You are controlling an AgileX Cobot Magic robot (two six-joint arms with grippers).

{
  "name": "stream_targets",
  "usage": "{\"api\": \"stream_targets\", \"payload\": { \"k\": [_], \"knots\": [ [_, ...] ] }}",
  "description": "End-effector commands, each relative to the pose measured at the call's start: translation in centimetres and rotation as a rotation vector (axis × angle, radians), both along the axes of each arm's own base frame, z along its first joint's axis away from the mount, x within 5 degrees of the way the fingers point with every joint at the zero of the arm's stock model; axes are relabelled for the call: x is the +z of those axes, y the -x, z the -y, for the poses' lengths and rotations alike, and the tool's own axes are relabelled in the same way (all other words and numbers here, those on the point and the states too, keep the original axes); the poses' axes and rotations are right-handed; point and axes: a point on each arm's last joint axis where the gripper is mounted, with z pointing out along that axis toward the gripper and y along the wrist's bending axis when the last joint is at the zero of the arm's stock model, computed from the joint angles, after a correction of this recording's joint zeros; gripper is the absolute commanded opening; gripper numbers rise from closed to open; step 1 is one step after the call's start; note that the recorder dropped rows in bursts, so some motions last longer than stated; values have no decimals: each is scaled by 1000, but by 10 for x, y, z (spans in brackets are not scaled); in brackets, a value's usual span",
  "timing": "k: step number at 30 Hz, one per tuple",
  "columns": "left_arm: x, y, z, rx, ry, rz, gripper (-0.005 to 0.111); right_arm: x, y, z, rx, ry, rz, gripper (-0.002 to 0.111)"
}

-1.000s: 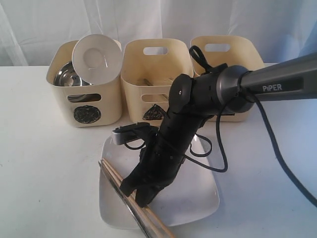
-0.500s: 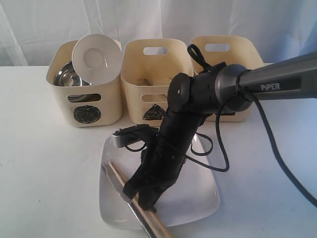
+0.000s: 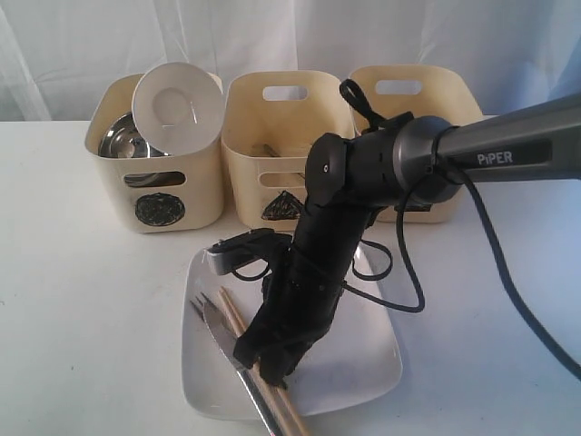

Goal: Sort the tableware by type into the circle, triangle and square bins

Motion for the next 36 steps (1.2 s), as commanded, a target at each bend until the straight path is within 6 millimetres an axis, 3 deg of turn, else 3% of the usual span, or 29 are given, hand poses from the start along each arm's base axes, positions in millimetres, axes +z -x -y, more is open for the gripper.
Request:
{"api": "stream_targets", "payload": {
  "k": [1, 10, 18, 24, 36],
  "knots": [
    [-1, 0, 0, -3, 6, 2, 0, -2, -2, 1, 6, 32, 39, 21],
    [-1, 0, 0, -3, 6, 2, 0, 2, -7, 0, -6, 38, 70, 20],
    [-1, 0, 0, -3, 6, 2, 0, 1, -9, 3, -2, 74, 88, 0],
    [-1, 0, 0, -3, 6, 2, 0, 2, -12, 3, -45, 89, 112, 0],
    [-1, 0, 0, -3, 6, 2, 0, 56, -23, 0, -110, -29, 328, 0]
  ]
}}
